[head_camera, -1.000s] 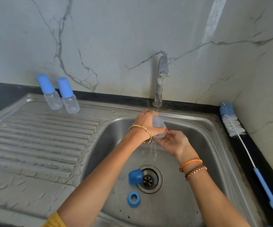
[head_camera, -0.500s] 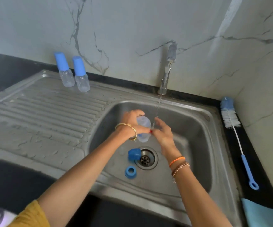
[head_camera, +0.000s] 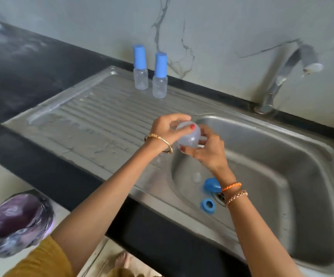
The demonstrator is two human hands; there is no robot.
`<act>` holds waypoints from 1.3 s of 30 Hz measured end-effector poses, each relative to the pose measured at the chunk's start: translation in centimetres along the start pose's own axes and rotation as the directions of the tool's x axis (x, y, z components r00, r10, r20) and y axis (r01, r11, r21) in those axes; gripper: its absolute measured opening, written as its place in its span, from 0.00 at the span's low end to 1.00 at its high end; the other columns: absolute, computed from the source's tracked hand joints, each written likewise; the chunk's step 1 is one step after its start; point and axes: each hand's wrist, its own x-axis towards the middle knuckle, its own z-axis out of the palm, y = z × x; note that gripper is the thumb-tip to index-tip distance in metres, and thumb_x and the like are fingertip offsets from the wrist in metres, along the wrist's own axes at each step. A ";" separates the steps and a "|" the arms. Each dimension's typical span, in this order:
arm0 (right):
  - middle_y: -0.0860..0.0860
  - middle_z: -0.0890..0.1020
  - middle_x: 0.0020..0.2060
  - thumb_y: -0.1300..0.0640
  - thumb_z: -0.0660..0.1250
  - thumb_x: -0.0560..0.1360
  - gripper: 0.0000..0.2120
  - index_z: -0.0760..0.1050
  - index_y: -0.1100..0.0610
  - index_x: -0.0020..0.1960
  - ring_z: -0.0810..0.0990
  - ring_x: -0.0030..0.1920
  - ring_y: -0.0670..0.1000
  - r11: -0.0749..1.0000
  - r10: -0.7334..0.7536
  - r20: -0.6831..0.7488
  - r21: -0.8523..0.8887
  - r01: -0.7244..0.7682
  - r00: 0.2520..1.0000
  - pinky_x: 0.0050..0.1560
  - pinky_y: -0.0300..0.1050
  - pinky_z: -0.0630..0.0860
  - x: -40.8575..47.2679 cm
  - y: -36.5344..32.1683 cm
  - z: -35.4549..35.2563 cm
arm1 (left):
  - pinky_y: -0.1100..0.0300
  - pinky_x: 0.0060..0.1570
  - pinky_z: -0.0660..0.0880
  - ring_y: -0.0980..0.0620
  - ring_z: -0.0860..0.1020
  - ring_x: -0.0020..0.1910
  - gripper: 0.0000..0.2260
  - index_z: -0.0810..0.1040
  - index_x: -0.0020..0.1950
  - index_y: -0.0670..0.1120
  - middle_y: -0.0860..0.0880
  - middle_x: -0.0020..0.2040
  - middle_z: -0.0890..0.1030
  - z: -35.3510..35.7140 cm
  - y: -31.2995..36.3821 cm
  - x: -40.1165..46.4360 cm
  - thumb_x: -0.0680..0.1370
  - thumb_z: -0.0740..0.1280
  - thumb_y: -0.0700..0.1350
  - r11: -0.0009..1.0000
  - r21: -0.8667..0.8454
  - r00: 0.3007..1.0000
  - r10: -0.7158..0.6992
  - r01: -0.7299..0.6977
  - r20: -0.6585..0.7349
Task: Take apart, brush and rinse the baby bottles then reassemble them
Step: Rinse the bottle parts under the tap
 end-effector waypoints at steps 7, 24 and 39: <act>0.46 0.78 0.47 0.55 0.78 0.63 0.25 0.71 0.53 0.55 0.81 0.42 0.47 0.995 -0.019 0.124 0.103 0.006 0.992 0.42 0.39 0.78 4.5 -7.5 11.9 | 0.57 0.44 0.80 0.55 0.79 0.41 0.07 0.79 0.54 0.43 0.55 0.40 0.80 -14.3 -4.4 2.9 0.77 0.66 0.40 0.984 -0.165 0.911 -0.133 0.073 -0.390; 0.52 0.80 0.54 0.52 0.77 0.66 0.28 0.72 0.58 0.61 0.79 0.51 0.51 0.987 -0.161 0.362 0.034 0.160 0.918 0.47 0.39 0.74 7.5 -15.2 31.2 | 0.62 0.60 0.69 0.46 0.74 0.60 0.15 0.81 0.54 0.40 0.43 0.61 0.75 -33.7 -13.6 2.7 0.75 0.59 0.29 0.760 0.460 0.742 -0.042 0.458 -0.669; 0.51 0.79 0.54 0.51 0.77 0.65 0.31 0.71 0.57 0.63 0.77 0.49 0.47 0.979 -0.194 0.395 0.027 0.200 0.898 0.40 0.28 0.70 8.6 -15.4 34.0 | 0.60 0.53 0.73 0.49 0.76 0.54 0.13 0.80 0.55 0.40 0.44 0.54 0.80 -34.1 -13.3 1.9 0.77 0.59 0.32 0.864 0.106 0.619 -0.262 0.493 -0.741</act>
